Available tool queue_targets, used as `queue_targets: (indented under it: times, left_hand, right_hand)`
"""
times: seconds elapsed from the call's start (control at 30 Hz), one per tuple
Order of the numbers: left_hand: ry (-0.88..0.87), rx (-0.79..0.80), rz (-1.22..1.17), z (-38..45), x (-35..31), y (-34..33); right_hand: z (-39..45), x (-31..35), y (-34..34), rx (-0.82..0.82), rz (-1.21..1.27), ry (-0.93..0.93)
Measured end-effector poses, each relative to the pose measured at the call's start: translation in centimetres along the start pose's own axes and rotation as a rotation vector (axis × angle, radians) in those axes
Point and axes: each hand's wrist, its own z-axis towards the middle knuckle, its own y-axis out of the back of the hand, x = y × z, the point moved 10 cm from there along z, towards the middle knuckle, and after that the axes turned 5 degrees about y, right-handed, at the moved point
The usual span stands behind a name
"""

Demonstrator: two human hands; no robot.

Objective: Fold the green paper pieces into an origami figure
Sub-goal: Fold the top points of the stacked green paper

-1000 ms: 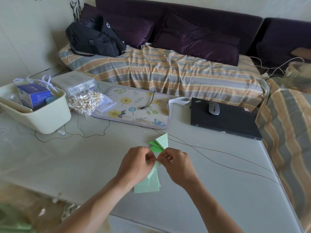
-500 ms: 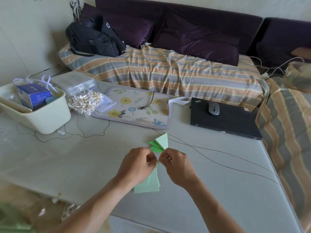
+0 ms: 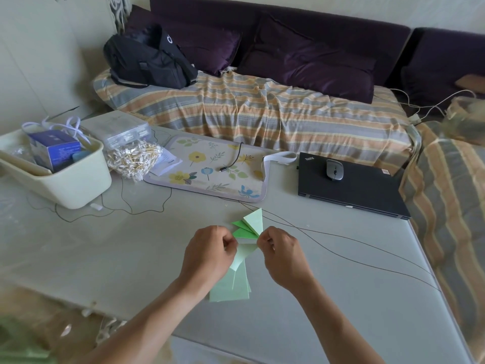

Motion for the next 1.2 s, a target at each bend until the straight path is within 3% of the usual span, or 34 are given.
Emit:
queue_targets:
  times: [0.13, 0.3, 0.57, 0.93, 1.1, 1.2]
  left_hand:
    - [-0.025, 0.012, 0.016, 0.0, -0.1, -0.3]
    - [-0.05, 0.051, -0.005, -0.2, -0.8, -0.5]
    - [0.022, 0.006, -0.023, 0.0, 0.3, 0.3]
    - [0.103, -0.006, -0.146, 0.0, 0.7, 1.1]
    - [0.323, 0.263, -0.257, -0.7, 2.2, -1.7]
    - [0.326, 0.398, -0.307, -1.6, 1.7, -2.9]
  right_hand:
    - [-0.2, 0.4, 0.0, -0.032, -0.021, 0.051]
    - [-0.5, 2.2, -0.4, 0.08, 0.097, 0.095]
    - [-0.2, 1.0, 0.9, -0.004, 0.109, -0.005]
    - [-0.4, 0.7, 0.5, 0.065, 0.163, -0.102]
    - [-0.7, -0.9, -0.1, 0.062, 0.275, -0.25]
    - [-0.8, -0.9, -0.2, 0.058, 0.313, -0.286]
